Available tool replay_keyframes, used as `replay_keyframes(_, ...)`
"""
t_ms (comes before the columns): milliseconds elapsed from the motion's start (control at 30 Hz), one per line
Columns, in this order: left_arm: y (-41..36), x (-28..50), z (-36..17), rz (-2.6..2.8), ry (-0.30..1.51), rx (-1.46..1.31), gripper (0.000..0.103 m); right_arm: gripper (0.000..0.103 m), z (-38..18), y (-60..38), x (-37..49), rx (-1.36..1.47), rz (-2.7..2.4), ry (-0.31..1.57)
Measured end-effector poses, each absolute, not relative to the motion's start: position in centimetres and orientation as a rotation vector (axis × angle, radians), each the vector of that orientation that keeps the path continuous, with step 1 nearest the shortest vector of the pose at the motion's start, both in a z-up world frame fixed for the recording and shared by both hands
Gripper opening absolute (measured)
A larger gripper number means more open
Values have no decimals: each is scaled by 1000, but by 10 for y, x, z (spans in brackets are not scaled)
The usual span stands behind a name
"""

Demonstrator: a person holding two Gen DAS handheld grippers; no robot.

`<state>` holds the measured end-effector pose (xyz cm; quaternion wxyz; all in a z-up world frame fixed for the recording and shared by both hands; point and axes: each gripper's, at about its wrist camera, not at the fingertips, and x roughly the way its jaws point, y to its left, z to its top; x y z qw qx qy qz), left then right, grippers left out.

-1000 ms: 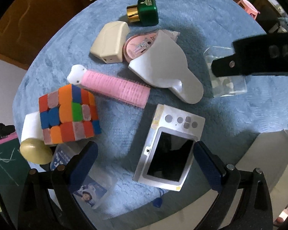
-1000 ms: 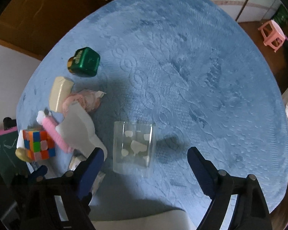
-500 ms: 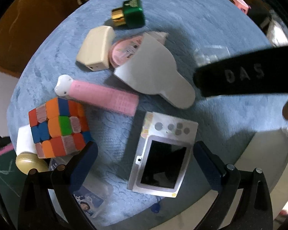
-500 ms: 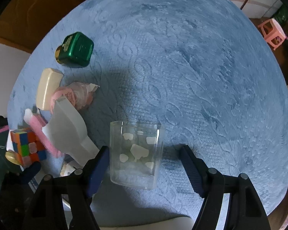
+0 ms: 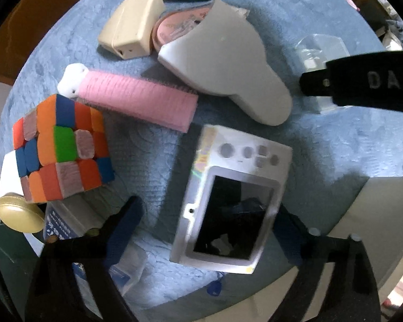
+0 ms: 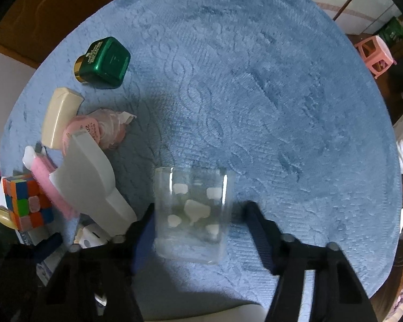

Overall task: Organize rigid objects
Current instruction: 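Grasp the silver photo device with the left tool while the right tool grasps the clear box, then release the silver device into the tray with the left tool while the right tool places the clear box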

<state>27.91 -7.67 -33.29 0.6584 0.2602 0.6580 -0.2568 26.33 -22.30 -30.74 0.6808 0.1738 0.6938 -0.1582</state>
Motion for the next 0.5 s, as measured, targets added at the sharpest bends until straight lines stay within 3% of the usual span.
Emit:
replay_keyframes(67, -77, 279, -329, -593, 1481, 581, 65, 49, -307, -220, 264, 379, -353, 1555)
replay_keyframes(100, -76, 281, -327, -586, 1478, 583, 63, 49, -306, -220, 265, 389, -350, 1554)
replay_keyframes(300, -62, 287, -326, -532, 1463, 574, 62, 49, -297, -229, 262, 466, -323, 1515)
replay_keyframes(500, -47, 295, -292, -478, 1384, 518, 62, 49, -259, -240, 252, 495, -288, 1412)
